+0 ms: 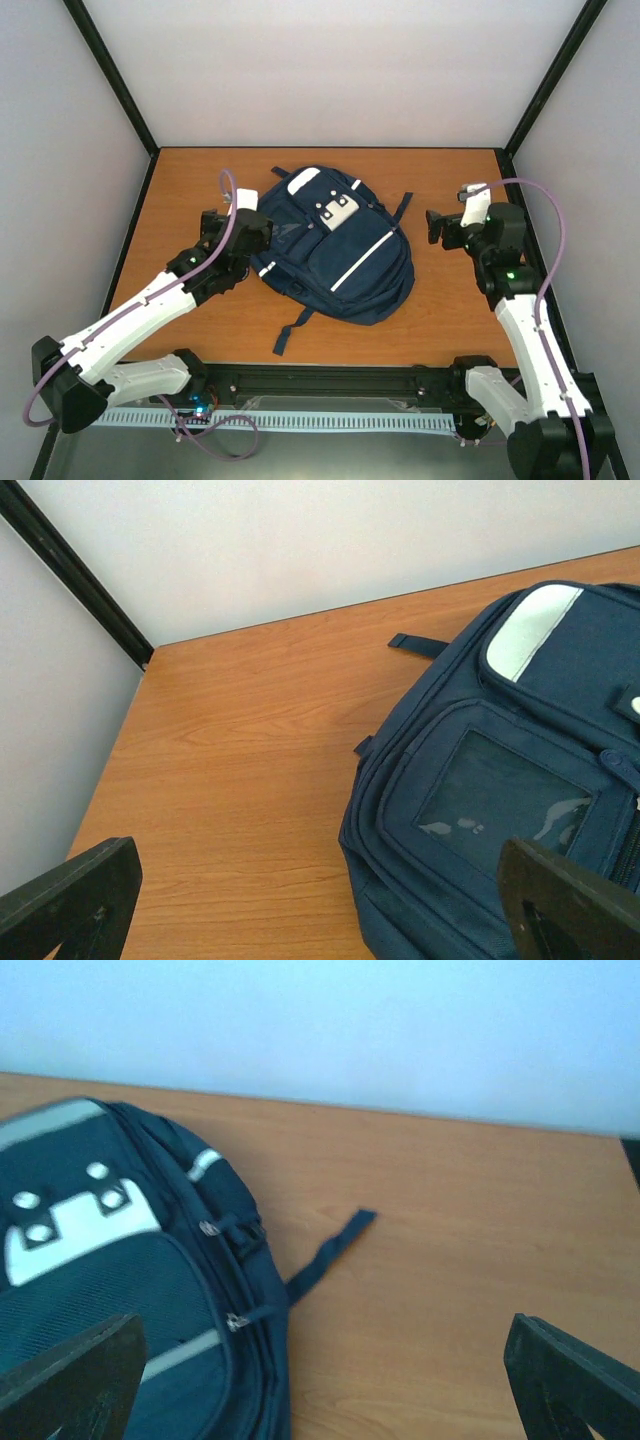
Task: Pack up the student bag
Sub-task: Reset both arms
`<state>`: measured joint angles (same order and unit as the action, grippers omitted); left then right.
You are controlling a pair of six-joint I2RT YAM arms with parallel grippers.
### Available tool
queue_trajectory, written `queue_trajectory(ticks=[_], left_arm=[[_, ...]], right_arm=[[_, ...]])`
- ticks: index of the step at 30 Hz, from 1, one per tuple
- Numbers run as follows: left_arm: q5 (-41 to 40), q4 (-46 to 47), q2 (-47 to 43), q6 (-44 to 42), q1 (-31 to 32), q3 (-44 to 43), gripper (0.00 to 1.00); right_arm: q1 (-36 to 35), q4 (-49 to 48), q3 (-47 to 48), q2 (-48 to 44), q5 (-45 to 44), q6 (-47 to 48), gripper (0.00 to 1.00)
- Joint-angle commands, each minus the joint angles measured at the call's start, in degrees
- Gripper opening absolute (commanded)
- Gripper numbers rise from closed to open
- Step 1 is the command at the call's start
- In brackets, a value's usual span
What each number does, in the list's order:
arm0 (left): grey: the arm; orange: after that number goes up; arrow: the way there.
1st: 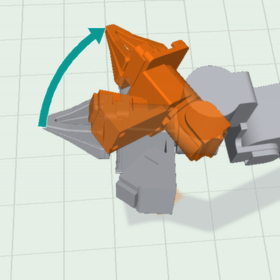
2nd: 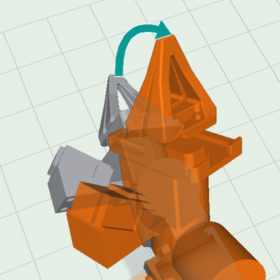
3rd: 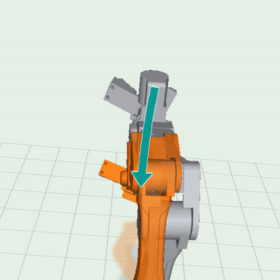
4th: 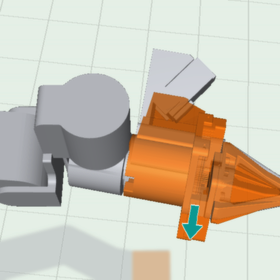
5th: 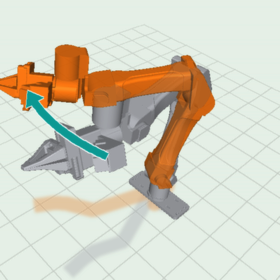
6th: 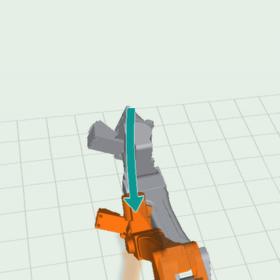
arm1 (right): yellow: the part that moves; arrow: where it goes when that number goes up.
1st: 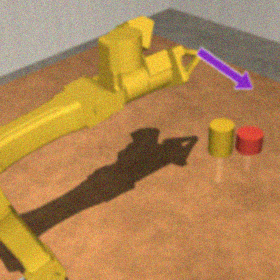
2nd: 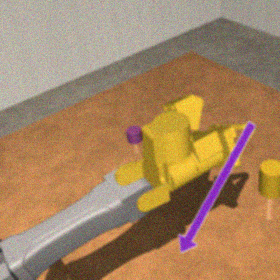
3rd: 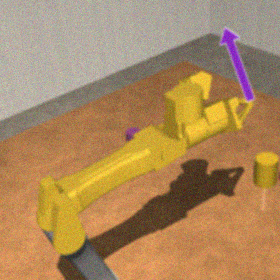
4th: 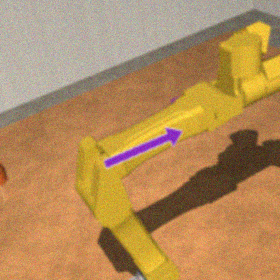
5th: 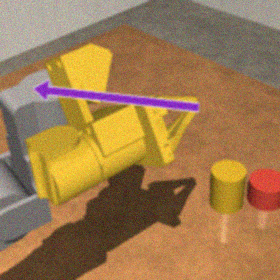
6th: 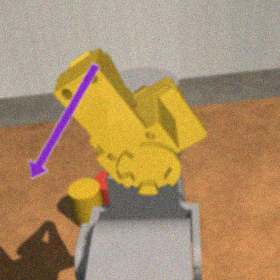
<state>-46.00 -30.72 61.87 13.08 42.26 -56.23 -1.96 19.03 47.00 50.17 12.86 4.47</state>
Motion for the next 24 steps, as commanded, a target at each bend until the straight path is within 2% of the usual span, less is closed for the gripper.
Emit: queue_trajectory(ticks=[1,5,11,16,24], left_arm=[[-2.36,3.52,0.52,-3.36,-0.34,0.61,1.00],[-7.17,7.16,-0.52,-6.04,-0.35,2.55,1.00],[-7.42,9.02,-1.55,-9.16,-0.38,3.46,1.00],[-6.36,6.77,-0.63,-5.91,-0.34,1.54,1.00],[-3.71,5.49,-0.95,-4.40,-0.34,0.49,1.00]], right_arm=[[0.20,-3.36,-3.12,4.67,-7.04,-8.12,1.00],[0.20,-2.37,-1.48,5.16,-6.29,-9.08,1.00],[0.20,-0.95,-0.44,2.48,-4.36,-6.53,1.00],[0.20,-0.35,1.16,2.52,-8.00,-6.13,1.00],[0.20,-0.72,0.64,2.56,-5.94,-5.44,1.00]])
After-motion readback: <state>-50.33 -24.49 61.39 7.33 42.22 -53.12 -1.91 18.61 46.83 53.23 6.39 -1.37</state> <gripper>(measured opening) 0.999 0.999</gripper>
